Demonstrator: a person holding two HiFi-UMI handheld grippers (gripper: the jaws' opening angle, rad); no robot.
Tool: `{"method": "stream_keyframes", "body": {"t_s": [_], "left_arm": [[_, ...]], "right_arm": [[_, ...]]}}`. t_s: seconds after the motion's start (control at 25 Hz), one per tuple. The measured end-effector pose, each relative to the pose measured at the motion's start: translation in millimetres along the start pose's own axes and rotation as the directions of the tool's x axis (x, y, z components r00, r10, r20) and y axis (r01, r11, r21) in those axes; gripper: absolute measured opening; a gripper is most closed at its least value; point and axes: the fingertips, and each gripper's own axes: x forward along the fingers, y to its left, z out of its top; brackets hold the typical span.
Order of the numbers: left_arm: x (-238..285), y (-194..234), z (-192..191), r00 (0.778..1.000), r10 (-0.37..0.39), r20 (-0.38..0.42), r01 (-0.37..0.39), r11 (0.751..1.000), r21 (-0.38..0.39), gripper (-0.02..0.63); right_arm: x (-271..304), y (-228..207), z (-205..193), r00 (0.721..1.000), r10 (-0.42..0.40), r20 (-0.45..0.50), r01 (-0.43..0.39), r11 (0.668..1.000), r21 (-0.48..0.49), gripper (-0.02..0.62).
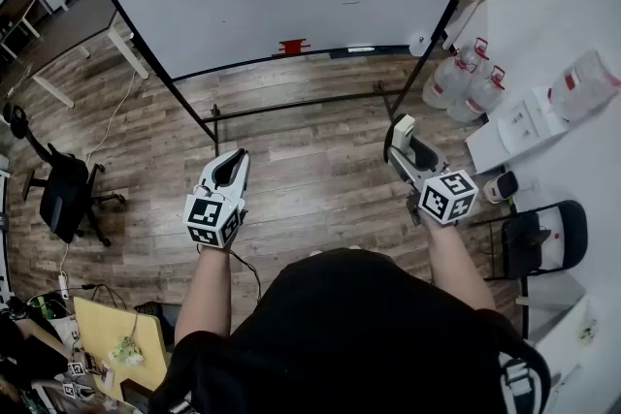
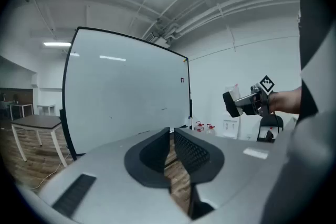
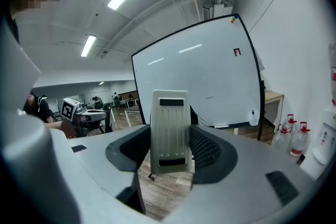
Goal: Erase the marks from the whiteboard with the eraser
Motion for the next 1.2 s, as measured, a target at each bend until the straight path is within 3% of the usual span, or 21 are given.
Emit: {"method": "stream_keyframes", "body": {"t_s": [0.28,1.2], "left_arm": [[3,-7,-15,0.999,-0.034,-0.025,0.034,0.999,0.003,0.037],[8,-9,-9,0.998,-0.054,-0.020,0.055,0.998,0.025,0.037]], "right_arm": [[-7,-1,-4,1.000,-0.013,0.001,0.013,1.000,0.011,0.229],[-17,-4,-6,1.000,-0.025,0.012,0.025,0.998,0.054,0.229]]}}
